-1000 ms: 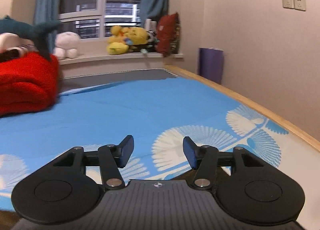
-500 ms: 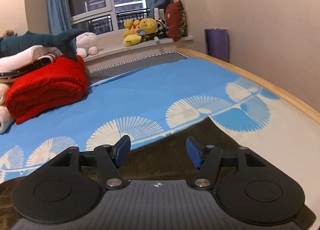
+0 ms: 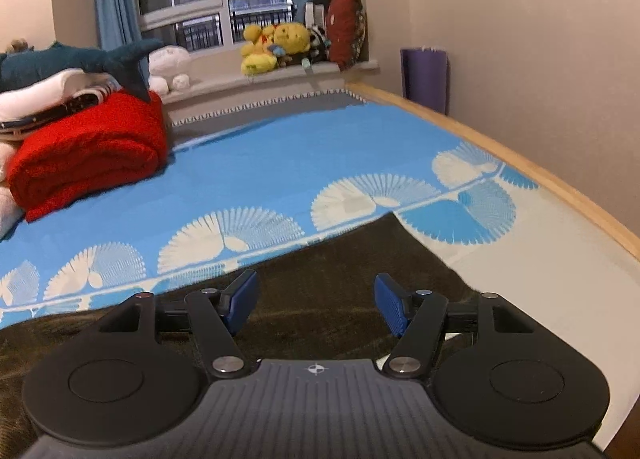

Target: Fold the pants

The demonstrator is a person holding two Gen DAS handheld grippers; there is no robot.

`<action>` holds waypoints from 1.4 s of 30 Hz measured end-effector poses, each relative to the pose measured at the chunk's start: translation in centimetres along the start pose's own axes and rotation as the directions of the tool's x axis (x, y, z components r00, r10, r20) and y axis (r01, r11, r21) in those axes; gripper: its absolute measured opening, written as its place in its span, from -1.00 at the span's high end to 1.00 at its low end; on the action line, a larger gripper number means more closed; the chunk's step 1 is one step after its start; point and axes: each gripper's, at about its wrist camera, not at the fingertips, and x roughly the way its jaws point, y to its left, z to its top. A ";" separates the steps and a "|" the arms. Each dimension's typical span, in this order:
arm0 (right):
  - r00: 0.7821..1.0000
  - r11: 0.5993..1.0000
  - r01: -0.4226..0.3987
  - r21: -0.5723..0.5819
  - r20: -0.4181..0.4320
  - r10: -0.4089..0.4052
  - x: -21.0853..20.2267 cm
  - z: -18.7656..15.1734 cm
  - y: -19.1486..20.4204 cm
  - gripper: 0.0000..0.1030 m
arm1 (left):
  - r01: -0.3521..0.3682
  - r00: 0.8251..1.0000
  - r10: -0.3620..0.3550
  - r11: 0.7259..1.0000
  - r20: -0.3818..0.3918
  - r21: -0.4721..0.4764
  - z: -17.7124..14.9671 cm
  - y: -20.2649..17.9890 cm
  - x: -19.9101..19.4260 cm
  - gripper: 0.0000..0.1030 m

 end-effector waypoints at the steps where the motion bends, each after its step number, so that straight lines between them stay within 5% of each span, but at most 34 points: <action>1: 1.000 1.000 0.000 -0.012 -0.010 -0.001 0.3 -0.1 0.2 -0.20 | -0.008 1.000 0.008 1.000 0.012 0.008 1.0 -0.7 0.6 0.91; 3: 1.000 0.999 -0.011 -0.048 -0.023 0.009 0.9 -0.3 0.7 0.04 | -0.024 0.999 0.023 1.000 0.037 0.018 2.0 -1.9 1.7 0.91; 5: 0.998 0.994 -0.039 -0.099 -0.060 0.033 1.8 -0.7 1.3 0.52 | -0.040 0.998 0.039 0.999 0.053 0.023 2.6 -2.9 2.8 0.91; 15: 0.987 0.976 -0.066 -0.206 -0.154 0.035 4.0 -1.8 1.1 0.60 | -0.068 0.997 0.068 0.998 0.041 0.000 5.1 -5.3 8.5 0.80; 17: 0.987 0.975 -0.057 -0.215 -0.158 0.023 4.3 -2.0 0.4 0.59 | -0.082 0.995 0.082 0.997 0.052 0.006 5.5 -5.3 9.4 0.31; 19: 0.986 0.974 -0.045 -0.221 -0.167 0.007 4.6 -2.1 -0.4 0.58 | -0.121 0.991 0.121 0.993 0.063 0.009 5.8 -5.2 10.2 -0.74; 21: 0.985 0.976 -0.033 -0.215 -0.173 -0.005 4.9 -2.3 -1.2 0.58 | -0.150 0.986 0.148 0.988 0.076 0.025 5.9 -5.1 10.9 -0.84; 33: 0.982 0.978 -0.018 -0.209 -0.188 -0.022 4.3 -2.7 -2.9 0.57 | -0.164 0.985 0.155 0.980 0.082 0.115 5.9 -4.8 14.6 -0.83; 35: 0.981 0.975 -0.017 -0.222 -0.192 -0.026 4.0 -3.0 -3.0 0.56 | -0.155 0.987 0.149 0.981 0.060 0.120 5.9 -4.8 15.4 -0.70; 38: 0.979 0.973 -0.001 -0.230 -0.199 -0.046 3.7 -3.2 -3.3 0.56 | -0.154 0.988 0.148 0.974 0.049 0.168 5.6 -5.2 16.1 -0.33; 40: 0.979 0.975 0.004 -0.222 -0.199 -0.049 3.3 -3.3 -3.4 0.56 | -0.104 0.994 0.097 0.976 0.042 0.193 5.5 -5.6 15.9 0.47; 42: 0.980 0.976 0.007 -0.217 -0.193 -0.049 2.7 -3.4 -3.4 0.56 | -0.110 0.994 0.102 0.963 0.045 0.247 5.6 -6.6 15.4 0.71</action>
